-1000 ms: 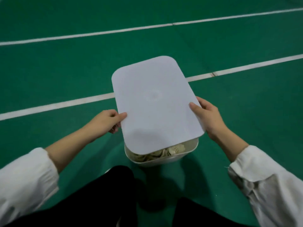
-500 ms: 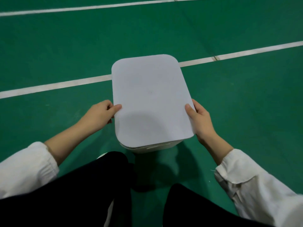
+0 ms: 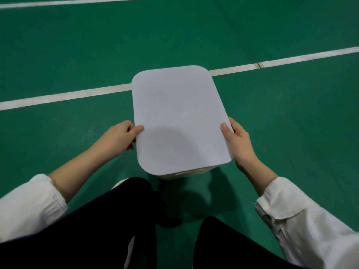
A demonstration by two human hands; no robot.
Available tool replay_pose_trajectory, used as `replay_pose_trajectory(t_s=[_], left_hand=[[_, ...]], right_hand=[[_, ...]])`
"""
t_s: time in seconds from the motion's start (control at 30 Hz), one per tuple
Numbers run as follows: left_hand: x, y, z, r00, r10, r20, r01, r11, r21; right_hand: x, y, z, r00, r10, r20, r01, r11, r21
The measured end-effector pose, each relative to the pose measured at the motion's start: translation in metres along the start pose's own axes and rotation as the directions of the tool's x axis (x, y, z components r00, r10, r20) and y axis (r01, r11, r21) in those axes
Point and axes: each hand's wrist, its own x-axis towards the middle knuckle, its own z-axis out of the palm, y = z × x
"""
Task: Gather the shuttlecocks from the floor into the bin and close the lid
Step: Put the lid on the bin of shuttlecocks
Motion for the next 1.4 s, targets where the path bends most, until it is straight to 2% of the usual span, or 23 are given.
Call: replay_pose_trajectory(t_s=[0.1,0.23,0.33,0.47,0.57,0.63,0.77,0.87,1.03,1.17,1.27,1.4], left_hand=[[-0.004,0.004,-0.001,0.999,0.005,0.034,-0.006,1.000,0.027],[-0.019,0.002,0.006,0.958,0.043,0.283,-0.040,0.999,-0.016],[-0.024,-0.004,0.013,0.958,0.033,0.286,-0.014,0.997,-0.070],[-0.026,-0.011,0.023,0.980,0.013,0.199,-0.018,0.999,0.026],[-0.022,-0.013,0.017,0.967,-0.004,0.253,-0.012,0.998,0.061],[-0.009,-0.009,0.005,0.972,-0.015,0.235,-0.005,0.997,0.082],[0.049,0.013,-0.020,0.999,-0.036,-0.038,0.032,0.994,-0.107],[0.100,0.027,-0.034,0.981,-0.063,-0.182,0.030,0.984,-0.177],[0.151,0.023,-0.027,0.965,-0.194,-0.174,0.130,0.937,-0.325],[0.160,0.020,-0.018,0.964,-0.212,-0.160,0.118,0.882,-0.456],[0.159,0.023,-0.029,0.974,-0.204,-0.096,0.150,0.903,-0.402],[0.146,0.025,-0.054,0.990,-0.124,-0.061,0.120,0.991,-0.055]], right_hand=[[0.000,0.005,0.000,1.000,0.014,-0.011,-0.014,0.999,-0.048],[0.000,0.007,0.001,0.999,0.017,-0.039,-0.024,0.980,-0.195],[-0.001,0.001,0.004,0.998,-0.024,-0.052,0.003,0.927,-0.375],[0.001,-0.001,0.012,0.992,-0.124,-0.033,0.073,0.756,-0.651],[0.006,-0.007,0.018,0.981,-0.192,0.021,0.133,0.589,-0.797],[0.018,-0.018,0.028,0.972,-0.210,0.109,0.196,0.455,-0.869],[0.070,-0.040,0.059,0.952,-0.172,0.254,0.299,0.335,-0.894],[0.109,-0.052,0.081,0.959,-0.099,0.266,0.284,0.288,-0.914],[0.126,-0.040,0.092,0.967,-0.117,0.228,0.253,0.275,-0.928],[0.126,-0.037,0.094,0.965,-0.149,0.218,0.251,0.267,-0.931],[0.127,-0.044,0.095,0.970,-0.099,0.220,0.239,0.258,-0.936],[0.123,-0.071,0.095,0.974,-0.025,0.225,0.225,0.207,-0.952]])
